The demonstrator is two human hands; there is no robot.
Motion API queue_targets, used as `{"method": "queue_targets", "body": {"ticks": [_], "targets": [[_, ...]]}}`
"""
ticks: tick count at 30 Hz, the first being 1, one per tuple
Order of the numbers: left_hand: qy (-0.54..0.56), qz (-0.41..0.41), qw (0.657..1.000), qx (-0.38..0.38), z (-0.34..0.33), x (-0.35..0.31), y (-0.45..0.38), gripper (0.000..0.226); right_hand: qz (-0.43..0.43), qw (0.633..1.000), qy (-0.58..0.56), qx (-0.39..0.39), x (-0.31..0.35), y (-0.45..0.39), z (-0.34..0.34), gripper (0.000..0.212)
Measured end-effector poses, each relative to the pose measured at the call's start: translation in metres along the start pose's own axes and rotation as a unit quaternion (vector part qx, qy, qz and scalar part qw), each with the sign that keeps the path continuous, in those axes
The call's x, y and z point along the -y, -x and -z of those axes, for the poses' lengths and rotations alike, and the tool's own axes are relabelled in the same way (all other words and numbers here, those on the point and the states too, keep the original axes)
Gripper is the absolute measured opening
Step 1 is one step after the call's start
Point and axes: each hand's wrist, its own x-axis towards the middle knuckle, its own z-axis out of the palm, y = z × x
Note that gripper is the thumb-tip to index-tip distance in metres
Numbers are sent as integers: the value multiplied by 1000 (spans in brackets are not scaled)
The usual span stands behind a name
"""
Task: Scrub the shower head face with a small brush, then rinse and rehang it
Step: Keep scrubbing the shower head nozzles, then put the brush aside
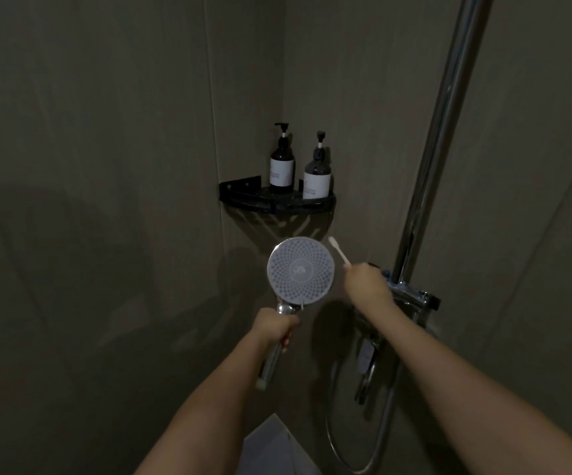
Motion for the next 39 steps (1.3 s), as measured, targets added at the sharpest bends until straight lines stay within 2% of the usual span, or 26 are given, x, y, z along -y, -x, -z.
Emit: {"method": "queue_targets", "body": {"ticks": [2,5,9,10,12,14,16,18,21,23,26,28,30,31,32,34,36,38,39], "targets": [[-3,-3,1000,0,2,-2,1,34,40,999,-10,-9,5,6,1,30],[-1,-3,1000,-11,7,-4,-2,31,121,991,11,55,22,32,-15,29],[0,-4,1000,-3,11,-4,2,30,-49,998,-40,0,-6,-4,7,36],[-2,-3,1000,-3,12,-3,3,30,-44,998,-39,-8,-6,-4,11,37],[-4,-2,1000,-11,14,-3,3,31,44,999,-5,-4,8,10,7,34],[0,-1,1000,-10,15,-2,2,30,141,987,48,57,26,29,-5,32],[-2,-3,1000,-6,15,-2,4,30,94,990,69,77,20,20,-12,34],[-7,-4,1000,-12,16,-1,5,31,30,997,56,53,13,7,-5,35],[-4,-4,1000,-18,17,-1,6,32,51,998,33,21,24,15,-4,37],[-8,-8,1000,-14,17,-2,7,32,101,994,10,41,37,31,-16,37],[-13,-9,1000,-9,20,-2,11,31,8,998,-53,24,18,18,-10,34],[-15,-8,1000,-16,23,1,11,33,-11,998,-54,-6,9,11,3,35],[-17,-12,1000,-21,26,3,10,35,38,998,-39,-18,22,18,0,32],[-17,-13,1000,-23,27,3,9,35,83,996,-28,15,31,27,-7,31],[-17,-15,999,-23,27,3,9,36,79,995,-27,49,36,34,-9,32],[-19,-16,1000,-17,26,3,10,35,9,995,-78,57,26,22,-4,33],[-26,-18,999,-21,27,3,9,34,-48,990,-128,29,16,8,6,36],[-27,-17,999,-26,27,5,8,34,3,990,-142,24,28,14,7,33],[-25,-16,999,-28,27,4,8,34,40,990,-123,51,35,23,1,31]]}}
